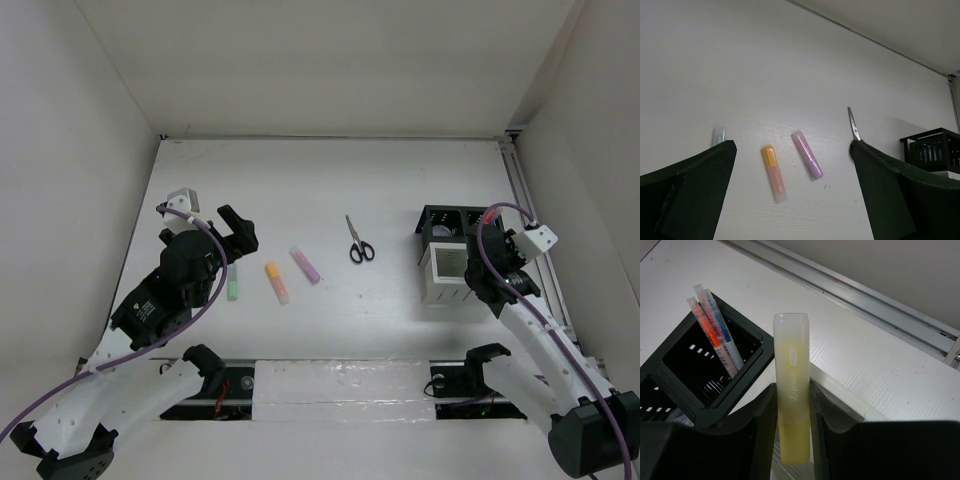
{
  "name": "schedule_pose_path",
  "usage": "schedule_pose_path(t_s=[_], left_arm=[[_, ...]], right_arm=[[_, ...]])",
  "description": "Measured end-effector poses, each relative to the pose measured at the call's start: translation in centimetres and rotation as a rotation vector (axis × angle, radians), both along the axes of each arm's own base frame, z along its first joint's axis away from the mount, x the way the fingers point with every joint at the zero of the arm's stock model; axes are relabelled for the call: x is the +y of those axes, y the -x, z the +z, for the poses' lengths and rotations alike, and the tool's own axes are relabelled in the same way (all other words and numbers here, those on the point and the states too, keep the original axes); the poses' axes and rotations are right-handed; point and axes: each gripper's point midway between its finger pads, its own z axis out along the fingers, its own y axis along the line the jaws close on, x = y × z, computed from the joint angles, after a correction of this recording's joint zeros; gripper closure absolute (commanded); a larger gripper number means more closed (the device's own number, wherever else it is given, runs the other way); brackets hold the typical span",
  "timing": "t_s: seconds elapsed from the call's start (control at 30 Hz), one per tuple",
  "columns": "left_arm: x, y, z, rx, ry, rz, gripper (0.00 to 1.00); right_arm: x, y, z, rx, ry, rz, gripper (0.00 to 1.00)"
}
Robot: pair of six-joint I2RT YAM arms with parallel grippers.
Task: Sort the stationery into containers
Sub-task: Place the pen in the storage box, then pick up the pen from the center of the board.
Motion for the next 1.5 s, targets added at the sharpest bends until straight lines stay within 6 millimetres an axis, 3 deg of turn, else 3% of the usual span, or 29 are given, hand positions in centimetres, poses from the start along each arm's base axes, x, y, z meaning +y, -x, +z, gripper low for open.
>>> schedule_pose_path(t_s=[0.07, 0.2, 0.5, 0.63, 0.77, 0.93, 1.07, 1.13, 1.2, 1.3, 1.4, 1.5], left_arm=[[0.0, 0.0, 0.0, 0.000, 0.000, 0.000, 0.01], [0.0, 0.0, 0.0, 0.000, 0.000, 0.000, 0.01], [0.0, 0.0, 0.0, 0.000, 0.000, 0.000, 0.01], [0.0, 0.0, 0.0, -0.001, -0.001, 0.002, 0.01], [0.3, -0.1, 0.0, -0.004, -0.003, 0.015, 0.01], [0.9, -0.4, -0.4, 0.008, -0.007, 0.072, 0.01], [1.2, -1.2, -2.5, 0.083, -0.056, 0.130, 0.01], [1.6, -2.0, -3.7, 0.132, -0.074, 0.163, 0.01], [2.9, -3.1, -5.0, 0.189, -0.076, 0.216, 0.01], [6.7, -4.6, -6.7, 0.262, -0.048, 0.353, 0.01], [8.3, -4.4, -6.9, 0.273, -0.040, 0.418, 0.01], [8.7, -3.8, -6.1, 0.244, -0.023, 0.442, 0.01]], right_arm=[[0.0, 0.0, 0.0, 0.001, 0.000, 0.000, 0.50], [0.0, 0.0, -0.3, 0.008, -0.004, -0.005, 0.34], [0.7, -0.1, -0.2, 0.009, 0.002, 0.019, 0.27], [2.8, -0.5, 1.7, -0.049, -0.006, 0.124, 0.21], [6.0, -1.3, 5.6, -0.142, -0.012, 0.283, 0.16], [12.4, -3.8, 9.9, -0.170, 0.011, 0.585, 0.13], [21.1, -7.5, 10.9, -0.069, 0.053, 0.913, 0.11], [26.3, -9.1, 9.5, 0.011, 0.080, 1.053, 0.11], [32.0, -9.9, 6.9, 0.105, 0.104, 1.191, 0.11], [38.6, -9.7, 2.2, 0.245, 0.147, 1.335, 0.13], [42.8, -8.6, -2.1, 0.366, 0.172, 1.431, 0.14], [45.1, -8.2, -4.9, 0.442, 0.183, 1.475, 0.18]])
